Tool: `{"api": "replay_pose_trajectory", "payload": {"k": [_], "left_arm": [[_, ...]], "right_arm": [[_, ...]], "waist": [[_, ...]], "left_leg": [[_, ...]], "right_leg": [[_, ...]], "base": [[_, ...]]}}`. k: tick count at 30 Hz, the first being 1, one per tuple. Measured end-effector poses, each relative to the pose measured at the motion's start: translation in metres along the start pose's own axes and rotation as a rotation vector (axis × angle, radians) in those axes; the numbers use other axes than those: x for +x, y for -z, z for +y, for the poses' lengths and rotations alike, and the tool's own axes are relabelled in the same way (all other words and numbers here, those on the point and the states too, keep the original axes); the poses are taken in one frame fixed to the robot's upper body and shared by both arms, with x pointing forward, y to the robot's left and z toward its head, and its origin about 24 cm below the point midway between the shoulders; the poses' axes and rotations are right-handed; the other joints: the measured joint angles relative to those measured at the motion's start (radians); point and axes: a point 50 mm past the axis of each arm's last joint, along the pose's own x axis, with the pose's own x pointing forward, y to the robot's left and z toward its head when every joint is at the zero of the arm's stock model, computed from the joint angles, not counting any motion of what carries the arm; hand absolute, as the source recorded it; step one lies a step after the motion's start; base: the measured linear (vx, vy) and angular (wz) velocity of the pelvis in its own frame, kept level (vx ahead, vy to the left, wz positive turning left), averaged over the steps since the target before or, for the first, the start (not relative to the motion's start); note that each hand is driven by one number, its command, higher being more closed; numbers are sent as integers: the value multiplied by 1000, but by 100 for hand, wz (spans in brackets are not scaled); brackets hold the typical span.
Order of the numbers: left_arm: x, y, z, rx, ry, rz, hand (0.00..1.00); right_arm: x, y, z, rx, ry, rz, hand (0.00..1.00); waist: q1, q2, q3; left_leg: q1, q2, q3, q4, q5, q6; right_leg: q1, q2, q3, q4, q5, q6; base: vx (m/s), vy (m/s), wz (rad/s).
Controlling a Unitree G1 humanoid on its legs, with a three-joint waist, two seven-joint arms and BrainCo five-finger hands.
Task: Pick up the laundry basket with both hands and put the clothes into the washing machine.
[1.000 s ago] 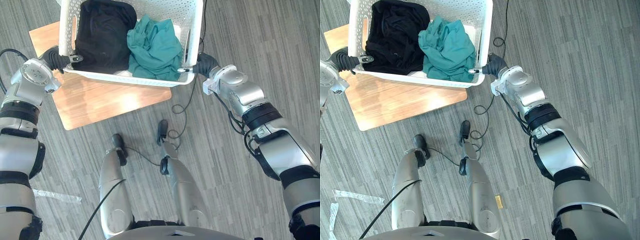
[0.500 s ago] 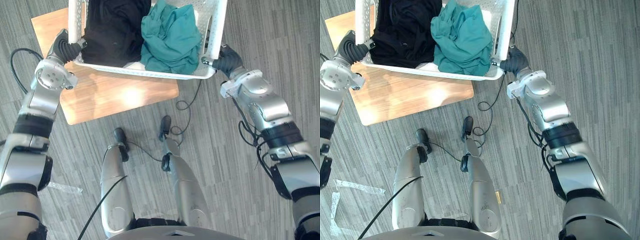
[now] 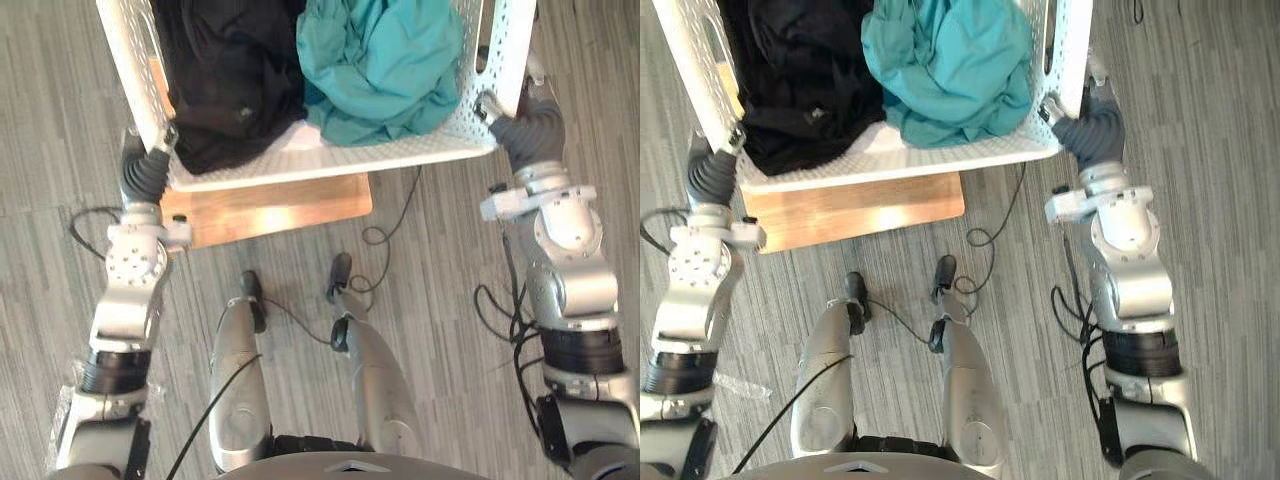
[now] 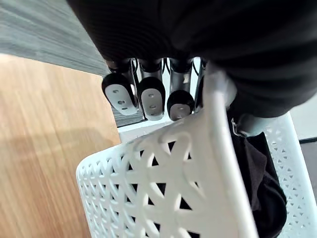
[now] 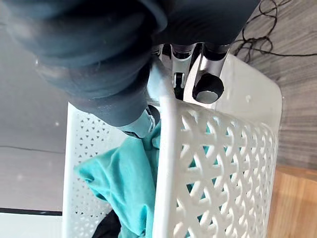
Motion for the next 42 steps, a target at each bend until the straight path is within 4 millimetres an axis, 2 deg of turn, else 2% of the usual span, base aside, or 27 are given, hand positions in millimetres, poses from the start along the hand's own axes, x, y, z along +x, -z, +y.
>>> {"api": "replay_pose_trajectory", "payload": {"k": [2,5,10,11,13,14,15,17,19,20,21,22,23,24,25,28,29,30,31,32,34,36,37,39,40,41,42], "left_arm": [[-15,11,-5,-54,2,57,100],[-37,26,-13,-90,32,140,100],[-73,52,-12,-83,84,291,100],[-84,58,-9,-80,72,333,100],[-110,70,-1,-71,40,427,100],[-116,72,-2,-74,43,448,100],[-123,74,-4,-62,69,470,100],[-133,74,-7,-51,104,494,100],[-137,71,-8,-52,115,493,100],[-137,70,-10,-61,126,486,100],[-136,69,-9,-60,120,479,100],[-138,70,-8,-58,112,486,100],[-141,70,-8,-60,104,496,100],[-148,71,-8,-73,86,518,100],[-155,71,-8,-87,70,537,100],[-156,71,-7,-91,61,539,100],[-156,72,-7,-91,57,538,100],[-155,73,-7,-95,48,541,100],[-158,80,-9,-109,40,569,100],[-159,83,-11,-114,41,584,100],[-164,93,-12,-94,58,628,100],[-165,97,-15,-91,77,644,100],[-165,97,-16,-88,80,646,100],[-165,98,-14,-76,74,648,100],[-164,97,-13,-76,67,641,100],[-160,93,-11,-77,56,617,100],[-156,89,-12,-82,48,590,100]], "right_arm": [[-18,12,2,21,16,55,100],[-46,35,2,43,65,158,100],[-103,70,7,119,109,364,100],[-114,75,12,134,111,405,100],[-131,82,21,158,108,457,100],[-138,83,21,162,115,480,100],[-154,84,19,146,139,525,100],[-174,78,18,134,169,566,100],[-180,70,18,103,183,568,100],[-183,67,16,99,205,563,100],[-183,67,16,110,227,560,100],[-184,68,17,111,237,563,100],[-184,68,18,104,238,566,100],[-184,68,18,90,235,569,100],[-183,68,18,86,233,565,100],[-177,76,20,79,228,561,100],[-174,78,21,85,227,556,100],[-168,81,23,97,223,547,100],[-166,86,22,94,219,557,100],[-167,89,22,94,218,570,100],[-175,95,23,95,204,614,100],[-179,99,21,87,200,641,100],[-181,100,20,87,198,651,100],[-188,102,21,98,185,677,100],[-188,102,21,111,186,677,100],[-188,102,23,121,182,679,100],[-190,102,23,124,182,686,100]], "waist": [[0,2,-53],[-11,2,-71],[-67,0,-126],[-66,0,-134],[-62,25,-151],[-71,35,-163],[-99,42,-197],[-124,33,-230],[-145,29,-240],[-162,39,-238],[-164,40,-236],[-163,38,-237],[-164,40,-237],[-162,51,-247],[-160,61,-277],[-148,53,-344],[-141,48,-348],[-118,40,-350],[-112,59,-358],[-115,65,-363],[-116,51,-361],[-124,44,-357],[-124,43,-356],[-117,40,-358],[-117,40,-358],[-117,37,-356],[-108,38,-354]], "left_leg": [[5,-3,0,-5,-5,-2],[88,-17,0,-24,-7,-3],[202,-43,8,-62,-25,-7],[233,-42,-9,-33,-61,-10],[282,-73,-166,54,-178,-11],[283,-78,-188,75,-201,-15],[284,-94,-196,104,-238,-1],[309,-119,-139,117,-260,30],[318,-119,-52,120,-263,46],[325,-114,-8,102,-252,74],[372,-89,87,55,-229,99],[418,-87,146,12,-214,101],[459,-88,187,-18,-207,103],[531,-86,270,-69,-196,104],[563,-84,341,-103,-190,104],[577,-66,506,-110,-184,96],[577,-55,542,-95,-185,96],[578,-37,585,-67,-185,95],[580,-14,597,-73,-178,90],[582,2,600,-72,-164,90],[589,17,540,-88,-141,91],[578,-21,394,-149,-137,95],[572,-36,336,-167,-127,100],[562,-92,122,-171,-83,61],[556,-103,82,-161,-77,61],[517,-115,16,-112,-85,61],[507,-137,-36,-166,-104,56]], "right_leg": [[1,-2,-3,3,-10,3],[57,-2,6,32,-37,3],[132,-5,41,39,-67,9],[145,12,83,51,-74,9],[167,81,212,74,-88,22],[172,97,236,70,-87,26],[168,115,288,59,-76,45],[170,134,409,16,-23,80],[176,127,467,-39,11,98],[177,110,429,-73,-27,64],[116,77,265,58,-93,-20],[91,42,128,214,-144,-73],[96,13,48,313,-186,-94],[141,-52,-91,468,-285,-127],[193,-110,-185,550,-376,-129],[314,-234,-287,545,-488,-74],[332,-246,-293,507,-500,-49],[336,-219,-287,410,-490,1],[341,-154,-239,322,-441,33],[348,-121,-214,276,-416,20],[373,-46,-104,159,-341,-11],[371,-22,-43,143,-323,-21],[371,-16,-28,146,-323,-21],[371,-7,32,149,-318,-15],[375,-9,43,139,-312,-15],[389,-20,46,104,-290,-13],[398,-26,47,82,-272,-5]], "base": [[73,-3,4],[93,-10,2],[47,-7,-15],[-20,61,-121],[-76,157,-186],[-95,214,-143],[-92,231,-107],[-103,251,-142],[-153,223,-139],[-157,179,-171],[-160,194,-175],[-55,113,-158],[-52,131,-154],[-66,97,-171],[-70,78,-173],[2,-15,-170],[0,-126,-206],[-43,-212,-218],[-46,-186,-211],[-11,-225,-180],[-4,-185,-158],[-58,-111,-112],[-68,-84,-96],[-22,-34,-70],[9,33,-31],[-38,135,-8],[-56,166,-2]]}}
